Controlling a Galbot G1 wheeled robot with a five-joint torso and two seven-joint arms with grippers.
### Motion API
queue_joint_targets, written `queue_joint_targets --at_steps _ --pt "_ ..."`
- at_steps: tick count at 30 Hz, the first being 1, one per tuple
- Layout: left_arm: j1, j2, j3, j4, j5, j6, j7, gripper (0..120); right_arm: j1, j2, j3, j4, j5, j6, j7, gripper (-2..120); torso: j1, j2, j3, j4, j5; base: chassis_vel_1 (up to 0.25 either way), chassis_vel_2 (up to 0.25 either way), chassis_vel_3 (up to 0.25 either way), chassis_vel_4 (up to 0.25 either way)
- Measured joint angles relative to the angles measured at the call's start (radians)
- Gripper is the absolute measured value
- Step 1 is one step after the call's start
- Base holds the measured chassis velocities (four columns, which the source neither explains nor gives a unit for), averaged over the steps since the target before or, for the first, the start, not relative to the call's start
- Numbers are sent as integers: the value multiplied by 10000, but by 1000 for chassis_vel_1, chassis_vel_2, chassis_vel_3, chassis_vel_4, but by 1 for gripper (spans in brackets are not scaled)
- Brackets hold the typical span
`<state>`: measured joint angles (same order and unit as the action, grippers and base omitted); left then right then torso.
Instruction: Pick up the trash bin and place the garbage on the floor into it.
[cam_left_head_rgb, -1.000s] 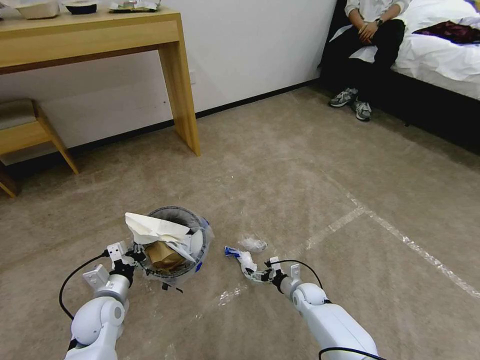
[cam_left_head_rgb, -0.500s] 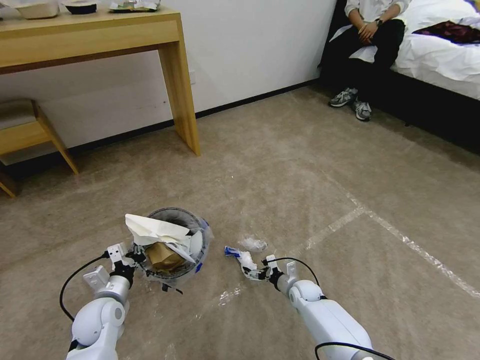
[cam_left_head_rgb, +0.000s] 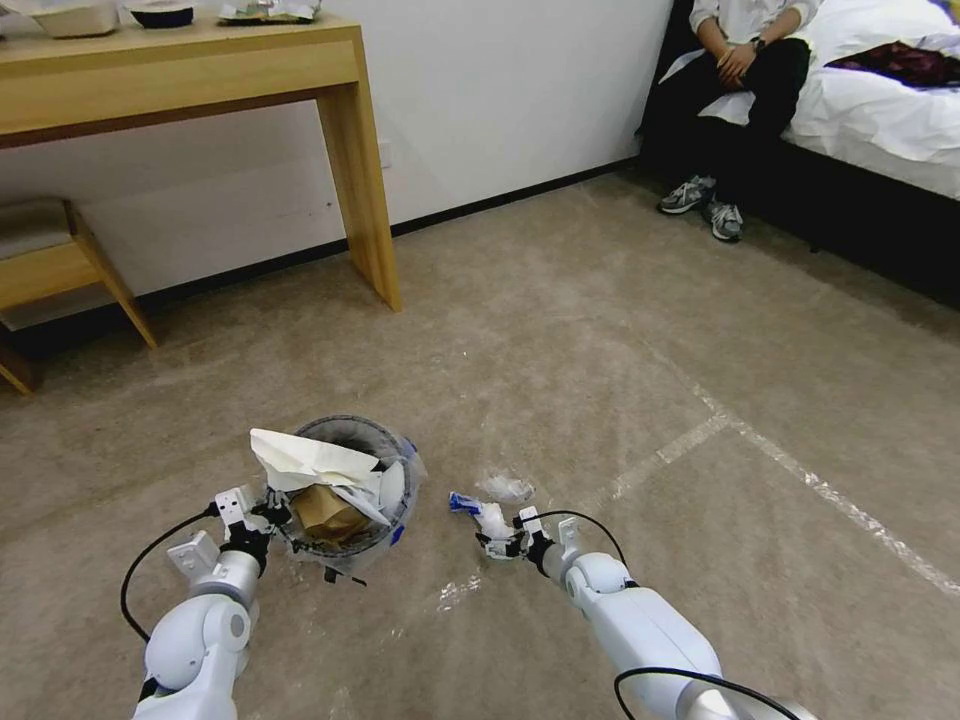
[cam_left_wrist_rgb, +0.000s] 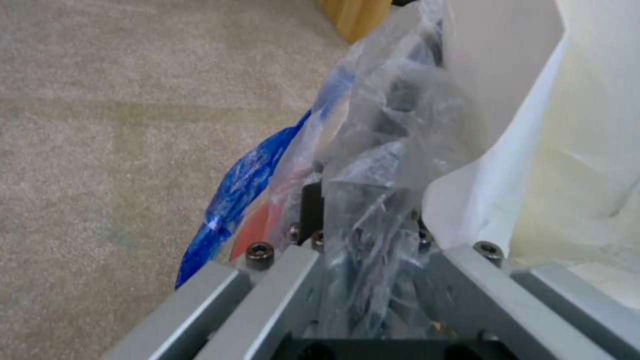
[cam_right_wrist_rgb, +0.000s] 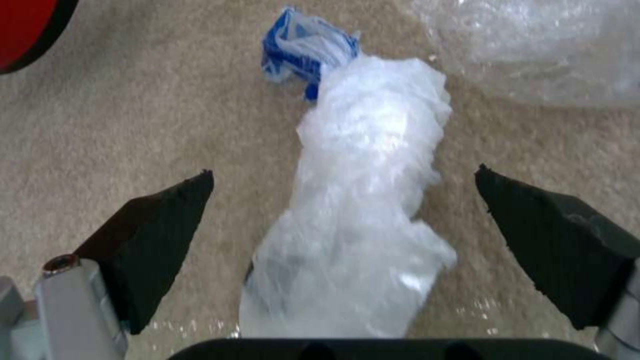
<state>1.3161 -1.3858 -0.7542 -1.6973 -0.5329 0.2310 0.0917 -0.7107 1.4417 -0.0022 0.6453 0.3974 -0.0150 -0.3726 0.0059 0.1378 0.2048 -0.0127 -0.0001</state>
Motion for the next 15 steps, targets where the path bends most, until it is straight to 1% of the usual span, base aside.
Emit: queue_joint_targets --at_steps 7,15 --pt "3 -35 16 0 12 0 0 1 111 106 15 -230 28 -10 20 100 0 0 0 0 0 0 0 0 0" --pt "49 -69 28 -23 48 -3 0 1 250 244 -23 -551 414 -322 156 100 0 0 0 0 0 0 0 0 0"
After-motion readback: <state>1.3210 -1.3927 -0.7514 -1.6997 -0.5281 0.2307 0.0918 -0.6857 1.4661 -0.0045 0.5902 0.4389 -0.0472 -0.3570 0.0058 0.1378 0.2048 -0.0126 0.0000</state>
